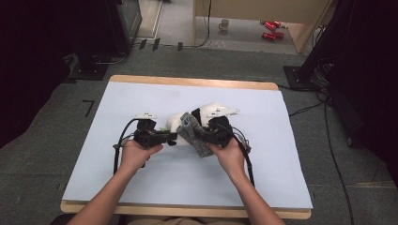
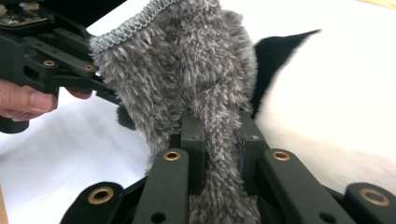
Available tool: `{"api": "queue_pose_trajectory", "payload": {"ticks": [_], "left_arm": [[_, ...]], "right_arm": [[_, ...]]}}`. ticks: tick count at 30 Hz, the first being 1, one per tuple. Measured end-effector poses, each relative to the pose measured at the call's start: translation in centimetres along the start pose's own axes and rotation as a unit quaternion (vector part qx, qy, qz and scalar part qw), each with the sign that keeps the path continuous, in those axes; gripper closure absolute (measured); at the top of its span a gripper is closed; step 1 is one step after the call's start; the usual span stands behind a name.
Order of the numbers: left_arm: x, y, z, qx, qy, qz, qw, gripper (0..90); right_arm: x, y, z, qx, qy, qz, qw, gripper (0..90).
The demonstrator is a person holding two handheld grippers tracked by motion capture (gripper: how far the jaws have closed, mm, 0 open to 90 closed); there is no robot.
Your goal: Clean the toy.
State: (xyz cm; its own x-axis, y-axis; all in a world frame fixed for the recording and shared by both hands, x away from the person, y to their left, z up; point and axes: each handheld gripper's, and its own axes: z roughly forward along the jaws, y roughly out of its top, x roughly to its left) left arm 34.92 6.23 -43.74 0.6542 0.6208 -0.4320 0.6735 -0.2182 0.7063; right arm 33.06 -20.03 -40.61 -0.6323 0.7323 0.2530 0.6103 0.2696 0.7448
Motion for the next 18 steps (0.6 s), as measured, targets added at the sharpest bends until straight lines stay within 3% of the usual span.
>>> {"api": "queue_pose_trajectory", "payload": {"ticks": [9,15,18], "left_arm": [[0.4,0.1,-0.1,0.001,-0.002,-0.004,1.0000,75.7],[0.8,0.2,-0.2,-0.001,-0.004,-0.011,0.9999,75.8],[0.6,0.1,-0.1,-0.001,-0.003,-0.008,1.0000,75.9]], "right_arm": [[-2.0,0.1,-2.9,-0.023,-0.034,0.019,0.9990,78.9],[-4.5,-0.2,-5.4,-0.045,-0.077,0.048,0.9949,78.7],[-5.6,-0.7,-5.9,-0.046,-0.082,0.064,0.9935,78.7]]}}
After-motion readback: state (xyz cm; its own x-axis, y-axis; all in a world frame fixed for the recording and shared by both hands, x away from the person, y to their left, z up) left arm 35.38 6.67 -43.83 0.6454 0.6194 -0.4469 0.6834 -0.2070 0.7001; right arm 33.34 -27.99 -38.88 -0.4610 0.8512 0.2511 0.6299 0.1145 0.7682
